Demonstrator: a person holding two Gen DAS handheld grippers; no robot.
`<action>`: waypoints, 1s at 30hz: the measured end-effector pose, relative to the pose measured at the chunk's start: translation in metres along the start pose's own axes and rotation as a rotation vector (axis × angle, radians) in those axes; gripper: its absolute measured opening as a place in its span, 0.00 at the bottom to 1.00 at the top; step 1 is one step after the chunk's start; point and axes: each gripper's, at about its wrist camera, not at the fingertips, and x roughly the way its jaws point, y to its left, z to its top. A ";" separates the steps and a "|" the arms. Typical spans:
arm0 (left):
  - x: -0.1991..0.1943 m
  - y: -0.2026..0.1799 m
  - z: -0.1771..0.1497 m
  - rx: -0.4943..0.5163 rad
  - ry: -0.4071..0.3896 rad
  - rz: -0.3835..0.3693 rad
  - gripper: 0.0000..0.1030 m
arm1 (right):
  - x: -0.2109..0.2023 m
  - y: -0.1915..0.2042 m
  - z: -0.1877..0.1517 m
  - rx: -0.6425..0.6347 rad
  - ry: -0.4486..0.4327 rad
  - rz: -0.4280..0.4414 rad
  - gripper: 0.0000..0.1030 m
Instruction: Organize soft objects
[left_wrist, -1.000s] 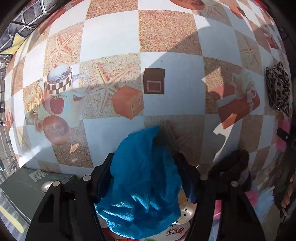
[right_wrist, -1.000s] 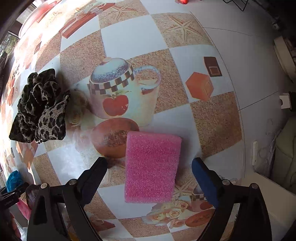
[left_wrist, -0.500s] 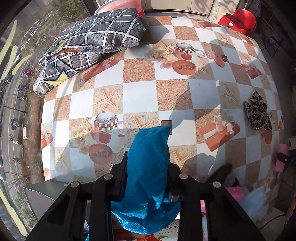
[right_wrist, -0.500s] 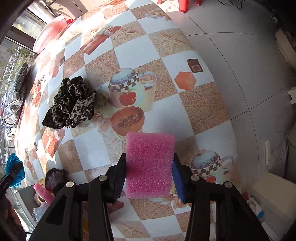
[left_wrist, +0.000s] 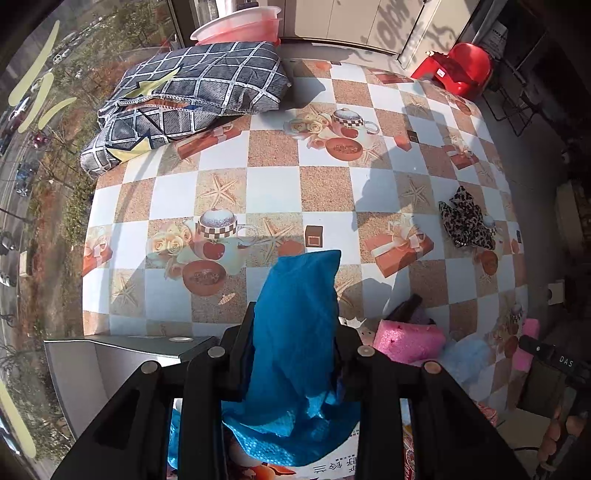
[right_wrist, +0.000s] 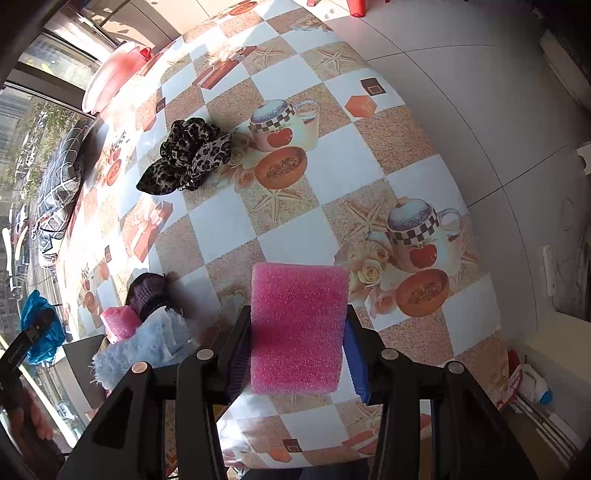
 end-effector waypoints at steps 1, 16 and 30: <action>-0.002 0.000 -0.003 0.007 0.000 -0.005 0.34 | -0.002 0.000 -0.001 0.008 -0.002 0.003 0.46; -0.035 -0.028 -0.070 0.141 -0.015 -0.063 0.34 | -0.043 0.019 -0.042 -0.003 -0.060 0.025 0.46; -0.059 -0.027 -0.137 0.238 -0.032 -0.082 0.34 | -0.073 0.068 -0.099 -0.097 -0.094 0.055 0.46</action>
